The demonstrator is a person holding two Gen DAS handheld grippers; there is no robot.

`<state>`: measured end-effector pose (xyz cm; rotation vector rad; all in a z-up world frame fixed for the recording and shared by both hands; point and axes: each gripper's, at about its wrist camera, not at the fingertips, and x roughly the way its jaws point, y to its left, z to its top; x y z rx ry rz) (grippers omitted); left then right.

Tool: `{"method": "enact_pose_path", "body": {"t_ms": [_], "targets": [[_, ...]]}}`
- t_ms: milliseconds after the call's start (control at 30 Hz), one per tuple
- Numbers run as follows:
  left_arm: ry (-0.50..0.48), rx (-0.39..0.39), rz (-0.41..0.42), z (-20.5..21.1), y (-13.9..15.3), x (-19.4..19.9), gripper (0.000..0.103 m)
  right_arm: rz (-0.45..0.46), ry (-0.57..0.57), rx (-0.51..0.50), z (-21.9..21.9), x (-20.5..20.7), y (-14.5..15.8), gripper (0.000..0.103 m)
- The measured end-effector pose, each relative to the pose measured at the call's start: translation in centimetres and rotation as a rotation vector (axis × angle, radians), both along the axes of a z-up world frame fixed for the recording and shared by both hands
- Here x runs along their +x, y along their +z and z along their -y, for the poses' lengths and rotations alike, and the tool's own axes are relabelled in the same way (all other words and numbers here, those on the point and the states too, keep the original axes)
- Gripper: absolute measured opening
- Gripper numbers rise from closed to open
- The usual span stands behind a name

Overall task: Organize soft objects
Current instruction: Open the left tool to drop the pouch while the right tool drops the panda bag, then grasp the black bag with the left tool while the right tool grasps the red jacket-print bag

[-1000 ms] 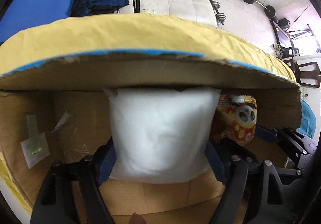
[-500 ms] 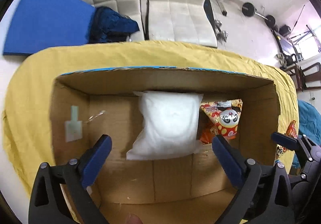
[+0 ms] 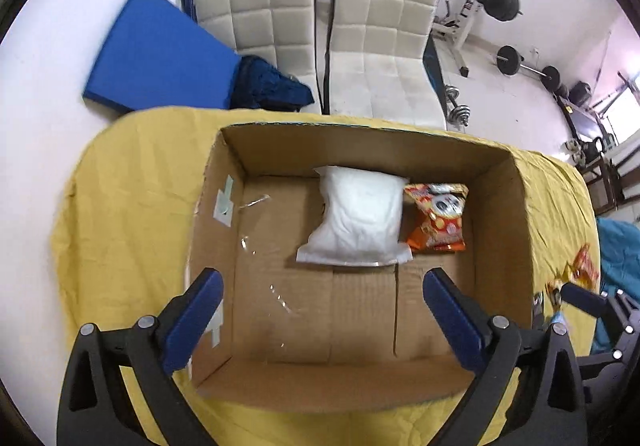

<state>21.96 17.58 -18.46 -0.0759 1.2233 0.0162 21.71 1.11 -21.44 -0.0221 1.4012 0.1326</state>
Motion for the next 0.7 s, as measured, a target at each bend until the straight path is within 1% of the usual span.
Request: {"method": "enact_pose_path", "body": {"t_ms": [100, 233, 367, 467, 533, 700], "targets": [[-0.025, 0.013, 0.014, 0.8, 0.8, -1.5, 0.103, 0.022, -0.005, 0.019, 0.3, -2.0, 1.5, 0.103], [-0.035, 0.006, 0.026, 1.2, 2.1, -3.7, 0.102, 0.04, -0.003, 0.044, 1.0, -4.7, 3.5, 0.103], [-0.05, 0.013, 0.043, 2.2, 3.9, -5.5, 0.102, 0.062, 0.014, 0.059, 1.5, -6.8, 5.3, 0.103], [-0.053, 0.023, 0.059, 2.9, 5.2, -6.5, 0.103, 0.075, 0.022, 0.078, 2.0, -7.9, 6.3, 0.103], [-0.046, 0.013, 0.061, 3.5, 5.9, -7.0, 0.102, 0.081, 0.027, 0.097, 2.6, -8.5, 7.0, 0.103], [-0.047, 0.012, 0.082, 6.0, 7.5, -7.8, 0.102, 0.087, 0.023, 0.135, 5.2, -9.3, 8.1, 0.103]]}}
